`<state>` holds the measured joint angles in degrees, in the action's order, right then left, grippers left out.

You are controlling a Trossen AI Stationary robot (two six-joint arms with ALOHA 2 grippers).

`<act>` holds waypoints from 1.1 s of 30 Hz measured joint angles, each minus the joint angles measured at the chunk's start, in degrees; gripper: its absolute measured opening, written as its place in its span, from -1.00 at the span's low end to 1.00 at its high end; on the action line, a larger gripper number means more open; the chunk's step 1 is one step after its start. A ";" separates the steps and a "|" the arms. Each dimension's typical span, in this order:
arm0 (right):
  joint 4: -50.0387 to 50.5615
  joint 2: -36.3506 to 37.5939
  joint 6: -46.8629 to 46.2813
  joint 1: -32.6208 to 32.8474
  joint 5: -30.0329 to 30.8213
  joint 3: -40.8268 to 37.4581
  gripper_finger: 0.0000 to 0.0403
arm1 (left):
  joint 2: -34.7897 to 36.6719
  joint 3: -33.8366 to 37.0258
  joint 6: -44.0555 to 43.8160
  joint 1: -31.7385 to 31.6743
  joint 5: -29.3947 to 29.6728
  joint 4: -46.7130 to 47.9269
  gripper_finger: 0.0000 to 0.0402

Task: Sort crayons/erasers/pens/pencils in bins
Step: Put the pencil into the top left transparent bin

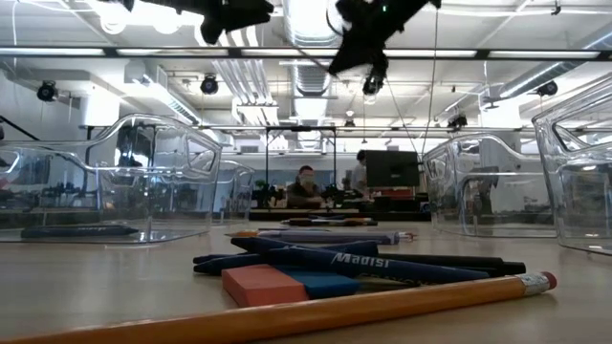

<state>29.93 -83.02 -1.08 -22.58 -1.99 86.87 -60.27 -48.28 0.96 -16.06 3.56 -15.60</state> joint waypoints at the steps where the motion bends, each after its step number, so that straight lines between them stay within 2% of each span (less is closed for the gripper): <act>1: -0.85 0.42 0.21 0.90 0.01 0.00 -0.94 | -0.42 1.83 -1.40 -0.09 0.09 -4.81 -0.42; 3: -2.65 1.15 0.53 2.56 0.01 0.00 -0.94 | -1.07 4.48 -5.40 -0.08 0.09 -13.70 -0.42; 6: -4.41 1.47 1.14 4.89 0.00 0.00 -0.94 | -1.55 6.72 -12.10 -0.04 0.04 -20.89 -0.42; 10: -6.35 1.48 1.12 7.02 0.00 0.00 -0.94 | -2.00 7.18 -17.04 -0.08 0.10 -21.42 -0.42; 17: -6.99 1.48 1.09 9.45 0.03 0.00 -0.94 | -2.34 5.97 -17.13 -0.06 -0.07 -21.52 -0.42; 21: -8.59 1.24 0.29 9.93 0.04 0.00 -0.94 | -2.34 5.75 -17.72 -0.07 -3.51 -21.48 -0.40; 28: -9.41 0.39 -0.74 10.97 0.00 0.02 -0.94 | -2.51 5.78 -18.49 -0.08 -4.75 -21.74 -0.17; 33: -9.48 0.23 -0.83 11.21 0.08 0.00 -0.94 | -2.51 5.61 -17.05 -0.04 -2.80 -21.86 -0.06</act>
<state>20.45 -82.79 -1.92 -11.38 -1.92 86.87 -62.78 -42.66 -16.09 -16.10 0.76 -37.46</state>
